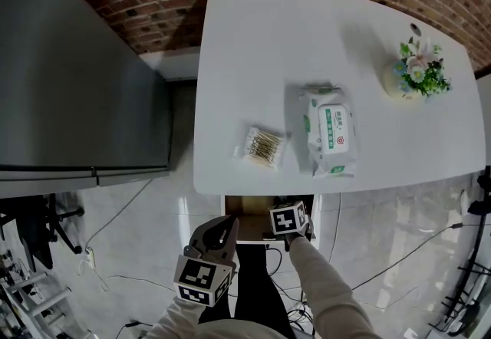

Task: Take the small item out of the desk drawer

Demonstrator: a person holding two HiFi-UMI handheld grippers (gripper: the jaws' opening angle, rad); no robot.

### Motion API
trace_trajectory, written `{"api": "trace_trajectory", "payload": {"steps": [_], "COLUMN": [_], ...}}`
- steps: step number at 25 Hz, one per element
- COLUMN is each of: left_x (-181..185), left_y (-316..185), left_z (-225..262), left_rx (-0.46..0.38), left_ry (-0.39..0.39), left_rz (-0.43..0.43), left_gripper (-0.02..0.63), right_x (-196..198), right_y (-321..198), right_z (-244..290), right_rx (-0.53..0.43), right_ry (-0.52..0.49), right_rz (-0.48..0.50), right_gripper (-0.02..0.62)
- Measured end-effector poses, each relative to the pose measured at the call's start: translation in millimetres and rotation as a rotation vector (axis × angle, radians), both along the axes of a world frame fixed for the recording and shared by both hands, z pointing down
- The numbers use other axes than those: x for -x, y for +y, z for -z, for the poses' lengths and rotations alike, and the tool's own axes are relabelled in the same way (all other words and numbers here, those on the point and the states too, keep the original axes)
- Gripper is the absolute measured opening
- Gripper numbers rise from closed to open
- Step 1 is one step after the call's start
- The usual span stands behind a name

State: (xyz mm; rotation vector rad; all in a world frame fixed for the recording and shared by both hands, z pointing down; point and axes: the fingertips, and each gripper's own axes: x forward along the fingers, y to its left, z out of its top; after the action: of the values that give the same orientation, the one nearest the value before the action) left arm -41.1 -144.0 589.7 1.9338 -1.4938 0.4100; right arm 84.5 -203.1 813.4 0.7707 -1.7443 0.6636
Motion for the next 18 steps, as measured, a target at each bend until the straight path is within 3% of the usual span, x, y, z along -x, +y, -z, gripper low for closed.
{"api": "trace_trajectory", "payload": {"steps": [11, 18], "left_x": [-0.5, -2.3], "left_y": [2.7, 3.5], "left_z": [6.2, 15.6], "left_rx": [-0.022, -0.053], "left_ry": [0.008, 0.008], "left_rz": [-0.02, -0.056], "left_gripper": [0.017, 0.017], "right_x": [-1.3, 2.8], "right_y": [2.1, 12.7], "right_z": [28.5, 56.4], "right_rx": [-0.036, -0.059], "right_ry": [-0.002, -0.054], "right_rz": [-0.025, -0.066], "right_gripper": [0.098, 0.097]}}
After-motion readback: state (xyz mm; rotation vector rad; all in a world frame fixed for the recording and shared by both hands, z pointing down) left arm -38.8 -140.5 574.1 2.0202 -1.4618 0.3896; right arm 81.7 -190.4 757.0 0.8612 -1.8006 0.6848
